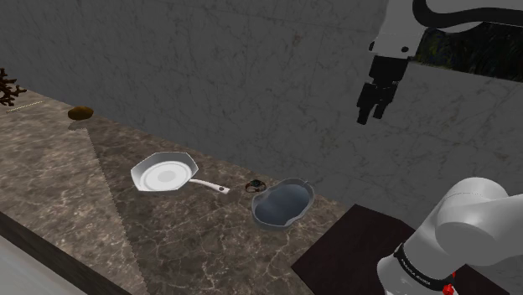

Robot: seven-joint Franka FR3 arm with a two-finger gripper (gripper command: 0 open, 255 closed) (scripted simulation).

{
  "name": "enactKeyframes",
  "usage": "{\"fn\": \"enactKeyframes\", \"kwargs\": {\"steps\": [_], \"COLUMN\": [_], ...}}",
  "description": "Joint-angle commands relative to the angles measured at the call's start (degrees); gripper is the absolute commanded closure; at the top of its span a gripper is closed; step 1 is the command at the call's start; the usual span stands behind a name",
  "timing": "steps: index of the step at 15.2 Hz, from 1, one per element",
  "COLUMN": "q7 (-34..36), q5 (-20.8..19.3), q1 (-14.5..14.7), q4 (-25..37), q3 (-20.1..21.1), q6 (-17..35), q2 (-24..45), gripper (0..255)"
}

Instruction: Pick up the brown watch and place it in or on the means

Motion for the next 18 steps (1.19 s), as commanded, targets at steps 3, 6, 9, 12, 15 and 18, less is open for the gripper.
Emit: {"fn": "enactKeyframes", "kwargs": {"steps": [3,6,9,12,15,18], "q7": [-0.94,-2.37,-3.84,-5.37,-6.93,-8.5], "q5": [0.27,0.74,1.31,2.0,2.79,3.64], "q1": [0.47,1.21,1.96,2.71,3.45,4.27], "q4": [-1.24,-2.53,-3.12,-3.02,-2.22,-0.74], "q3": [-0.11,-0.23,-0.29,-0.28,-0.19,-0.1], "q6": [3.49,8.64,13.62,18.35,22.75,26.75], "q2": [2.69,7.22,12.28,17.8,23.69,29.85], "gripper": [0,0,0,0,0,0]}}
